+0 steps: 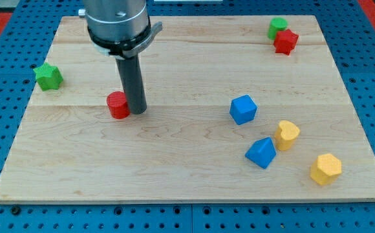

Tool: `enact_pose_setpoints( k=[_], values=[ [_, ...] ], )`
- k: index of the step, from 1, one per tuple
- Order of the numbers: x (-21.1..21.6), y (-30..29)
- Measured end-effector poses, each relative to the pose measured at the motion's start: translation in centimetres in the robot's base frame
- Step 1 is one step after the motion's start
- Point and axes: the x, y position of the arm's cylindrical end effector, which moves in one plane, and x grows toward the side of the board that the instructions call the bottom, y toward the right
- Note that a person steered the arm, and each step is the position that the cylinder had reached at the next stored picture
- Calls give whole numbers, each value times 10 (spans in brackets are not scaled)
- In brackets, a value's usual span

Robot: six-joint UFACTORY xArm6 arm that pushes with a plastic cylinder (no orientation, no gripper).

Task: Move the arm to the top right of the board

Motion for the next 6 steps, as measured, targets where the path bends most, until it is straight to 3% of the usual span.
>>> enact_pose_setpoints(
  k=[2,3,5,6],
  values=[
    [-11,-124],
    [-30,-134],
    [-68,70],
    [-67,157]
  ],
)
